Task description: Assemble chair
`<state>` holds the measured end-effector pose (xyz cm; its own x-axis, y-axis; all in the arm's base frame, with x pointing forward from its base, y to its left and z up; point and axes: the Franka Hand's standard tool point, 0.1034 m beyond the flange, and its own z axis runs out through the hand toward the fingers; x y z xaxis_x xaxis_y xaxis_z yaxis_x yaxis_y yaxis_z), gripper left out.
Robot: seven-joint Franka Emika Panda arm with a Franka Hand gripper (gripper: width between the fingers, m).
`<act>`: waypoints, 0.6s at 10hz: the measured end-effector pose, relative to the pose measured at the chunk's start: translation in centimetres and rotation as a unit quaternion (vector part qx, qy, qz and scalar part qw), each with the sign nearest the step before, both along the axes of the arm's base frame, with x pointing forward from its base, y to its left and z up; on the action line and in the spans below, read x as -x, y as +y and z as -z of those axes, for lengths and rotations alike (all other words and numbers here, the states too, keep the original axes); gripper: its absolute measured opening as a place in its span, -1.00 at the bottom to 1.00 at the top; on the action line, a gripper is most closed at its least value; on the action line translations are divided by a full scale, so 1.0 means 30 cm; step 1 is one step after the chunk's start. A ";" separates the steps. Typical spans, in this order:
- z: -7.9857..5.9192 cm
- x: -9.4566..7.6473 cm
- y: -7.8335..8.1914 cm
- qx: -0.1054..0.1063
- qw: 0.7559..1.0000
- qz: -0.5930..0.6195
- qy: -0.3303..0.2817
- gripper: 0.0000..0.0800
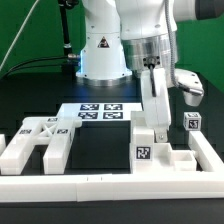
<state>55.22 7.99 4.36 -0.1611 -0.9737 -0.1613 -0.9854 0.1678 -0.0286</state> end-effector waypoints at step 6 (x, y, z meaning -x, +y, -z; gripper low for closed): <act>0.009 -0.052 0.019 0.002 1.000 -0.001 -0.007 0.62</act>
Offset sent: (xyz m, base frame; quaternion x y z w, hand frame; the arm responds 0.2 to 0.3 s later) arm 0.0092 -0.0061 -0.0191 -0.0399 0.0213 -0.0040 0.9990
